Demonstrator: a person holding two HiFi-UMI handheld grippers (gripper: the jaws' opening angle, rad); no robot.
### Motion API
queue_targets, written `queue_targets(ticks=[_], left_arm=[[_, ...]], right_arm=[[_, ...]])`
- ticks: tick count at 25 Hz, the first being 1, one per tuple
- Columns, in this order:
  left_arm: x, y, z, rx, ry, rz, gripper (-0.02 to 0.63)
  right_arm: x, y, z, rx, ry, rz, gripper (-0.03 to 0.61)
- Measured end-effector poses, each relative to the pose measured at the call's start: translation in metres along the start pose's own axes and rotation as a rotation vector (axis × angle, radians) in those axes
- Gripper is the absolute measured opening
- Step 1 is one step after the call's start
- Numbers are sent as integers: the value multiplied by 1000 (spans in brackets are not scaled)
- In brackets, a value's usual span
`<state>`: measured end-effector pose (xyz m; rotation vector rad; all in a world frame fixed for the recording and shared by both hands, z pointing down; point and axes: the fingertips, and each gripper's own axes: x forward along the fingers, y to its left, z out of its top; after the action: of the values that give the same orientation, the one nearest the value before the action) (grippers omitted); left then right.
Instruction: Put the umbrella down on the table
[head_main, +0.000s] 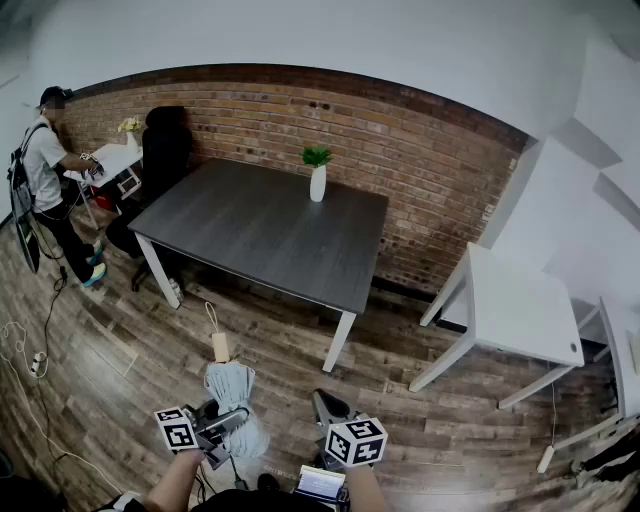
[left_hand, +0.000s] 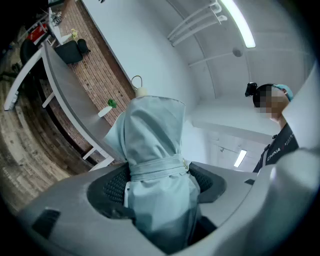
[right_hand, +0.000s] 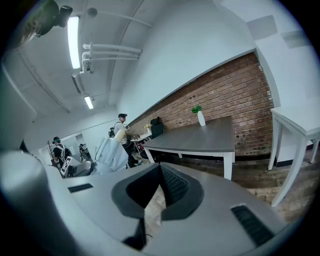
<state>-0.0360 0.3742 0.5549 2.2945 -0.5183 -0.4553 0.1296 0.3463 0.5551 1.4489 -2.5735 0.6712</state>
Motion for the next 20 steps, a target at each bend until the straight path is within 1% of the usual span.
queue_targets(ticks=[9, 15, 20], left_arm=[[-17, -7, 4, 1, -24, -12, 328], [-13, -7, 10, -1, -35, -11, 328], [-10, -6, 8, -4, -29, -11, 328]], right_arm=[[2, 27, -2, -29, 5, 11, 8], [0, 26, 6, -20, -19, 16, 8], [-5, 20, 3, -6, -20, 7, 8]])
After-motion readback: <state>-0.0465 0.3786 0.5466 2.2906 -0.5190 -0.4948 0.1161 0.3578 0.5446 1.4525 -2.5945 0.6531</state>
